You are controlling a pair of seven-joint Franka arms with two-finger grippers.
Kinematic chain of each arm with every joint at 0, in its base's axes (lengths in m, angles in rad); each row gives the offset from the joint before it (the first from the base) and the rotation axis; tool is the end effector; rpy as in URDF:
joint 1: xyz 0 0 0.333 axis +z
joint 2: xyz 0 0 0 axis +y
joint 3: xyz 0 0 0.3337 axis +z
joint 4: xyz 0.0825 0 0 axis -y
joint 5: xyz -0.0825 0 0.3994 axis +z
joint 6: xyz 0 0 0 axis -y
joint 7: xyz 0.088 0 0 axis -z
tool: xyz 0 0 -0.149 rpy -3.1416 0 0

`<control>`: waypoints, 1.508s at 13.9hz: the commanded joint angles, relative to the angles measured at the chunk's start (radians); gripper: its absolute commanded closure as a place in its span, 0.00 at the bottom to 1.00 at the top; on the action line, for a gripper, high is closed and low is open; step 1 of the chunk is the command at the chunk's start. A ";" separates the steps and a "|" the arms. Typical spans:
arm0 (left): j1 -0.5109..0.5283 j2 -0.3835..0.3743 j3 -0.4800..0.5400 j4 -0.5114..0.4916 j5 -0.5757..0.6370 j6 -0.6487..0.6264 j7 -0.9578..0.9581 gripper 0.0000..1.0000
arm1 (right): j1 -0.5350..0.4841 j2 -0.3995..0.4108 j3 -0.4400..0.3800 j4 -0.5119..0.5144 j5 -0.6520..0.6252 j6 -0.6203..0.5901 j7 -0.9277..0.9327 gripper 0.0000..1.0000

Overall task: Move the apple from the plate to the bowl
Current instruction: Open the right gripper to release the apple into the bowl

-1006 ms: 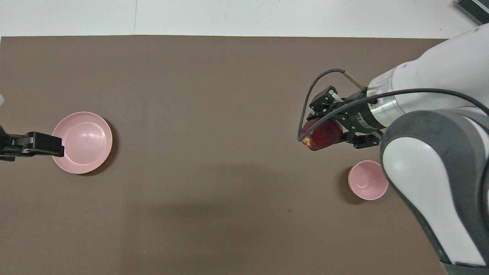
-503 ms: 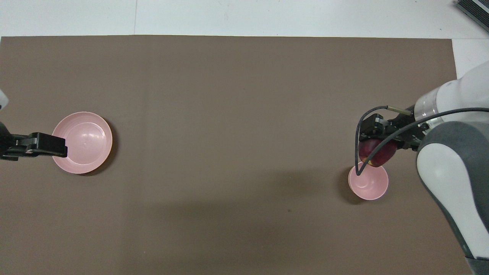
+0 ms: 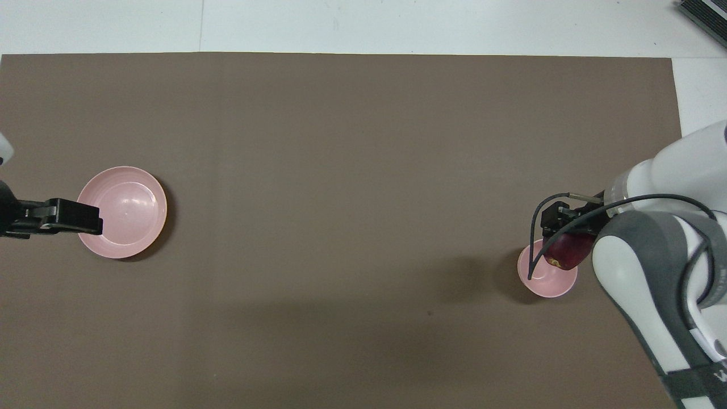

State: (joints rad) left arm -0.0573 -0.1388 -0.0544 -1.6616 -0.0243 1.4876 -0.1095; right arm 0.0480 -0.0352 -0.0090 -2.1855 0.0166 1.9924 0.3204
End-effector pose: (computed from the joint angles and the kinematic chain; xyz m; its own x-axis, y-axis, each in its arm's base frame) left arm 0.5094 -0.0629 0.6244 0.9993 -0.0034 -0.0370 -0.0029 -0.9999 0.0128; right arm 0.5131 0.0217 0.3587 0.9462 -0.2846 -0.1538 -0.2825 -0.9586 0.0361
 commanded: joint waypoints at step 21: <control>-0.029 0.005 0.018 0.008 -0.026 0.034 -0.003 0.00 | -0.050 -0.034 0.014 0.352 -0.049 -0.216 -0.247 0.00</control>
State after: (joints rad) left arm -0.0633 -0.1350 -0.0522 -1.6617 -0.0394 1.5164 -0.1095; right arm 0.0110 -0.0939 -0.0054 -1.9384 -0.0337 1.8468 0.0944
